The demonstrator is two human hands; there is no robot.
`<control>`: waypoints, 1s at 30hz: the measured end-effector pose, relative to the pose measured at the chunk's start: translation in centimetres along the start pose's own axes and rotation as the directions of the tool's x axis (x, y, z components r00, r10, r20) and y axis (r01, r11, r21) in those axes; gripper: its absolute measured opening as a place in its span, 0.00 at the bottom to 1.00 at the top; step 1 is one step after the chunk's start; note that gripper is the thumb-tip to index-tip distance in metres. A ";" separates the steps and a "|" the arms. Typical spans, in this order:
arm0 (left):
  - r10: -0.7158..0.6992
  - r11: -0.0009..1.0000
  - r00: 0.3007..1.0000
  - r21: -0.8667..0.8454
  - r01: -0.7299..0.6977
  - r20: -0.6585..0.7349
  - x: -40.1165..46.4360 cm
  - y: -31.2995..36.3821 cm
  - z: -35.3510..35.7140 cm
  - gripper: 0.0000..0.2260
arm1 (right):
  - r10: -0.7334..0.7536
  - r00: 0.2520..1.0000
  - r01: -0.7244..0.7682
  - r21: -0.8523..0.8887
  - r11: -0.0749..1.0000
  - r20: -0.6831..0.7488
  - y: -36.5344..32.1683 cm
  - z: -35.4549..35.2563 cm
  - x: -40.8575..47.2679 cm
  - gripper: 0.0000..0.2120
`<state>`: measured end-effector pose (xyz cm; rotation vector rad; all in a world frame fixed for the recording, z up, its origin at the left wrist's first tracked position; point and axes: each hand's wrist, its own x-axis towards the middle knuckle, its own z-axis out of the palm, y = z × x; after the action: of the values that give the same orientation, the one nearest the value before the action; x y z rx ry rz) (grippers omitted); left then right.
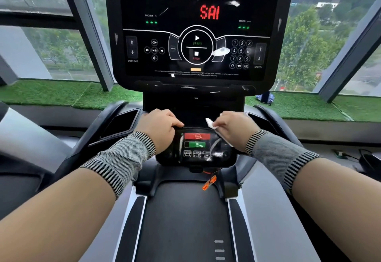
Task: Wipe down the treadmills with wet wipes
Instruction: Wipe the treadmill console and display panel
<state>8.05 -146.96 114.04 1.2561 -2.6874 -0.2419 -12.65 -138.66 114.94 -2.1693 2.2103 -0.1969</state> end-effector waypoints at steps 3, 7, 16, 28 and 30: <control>-0.034 0.998 0.999 -0.051 0.033 -0.017 -0.7 -0.8 0.4 0.21 | 0.012 1.000 -0.012 -0.008 1.000 -0.012 -0.1 0.0 0.3 0.13; -0.057 0.994 0.998 -0.095 0.054 -0.024 -0.4 -0.9 0.5 0.20 | -0.080 0.997 0.080 0.010 0.997 -0.011 -3.4 0.5 2.2 0.13; -0.202 0.939 0.978 -0.293 0.178 -0.055 -1.8 -3.5 0.7 0.18 | -0.101 0.995 0.100 0.056 0.993 0.008 -4.5 0.6 3.0 0.12; -0.170 0.904 0.969 -0.419 0.082 -0.177 -2.1 -4.0 0.2 0.15 | -0.145 0.989 0.148 0.258 0.955 -0.031 -10.5 0.8 5.7 0.07; -0.131 0.929 0.979 -0.363 0.068 -0.153 -2.0 -3.6 0.3 0.13 | -0.105 0.993 0.117 0.297 0.948 -0.054 -9.7 0.7 5.5 0.06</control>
<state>11.89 -147.68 112.82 1.2353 -2.3004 -0.5760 -3.05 -144.39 115.68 -2.1350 1.9244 -0.5432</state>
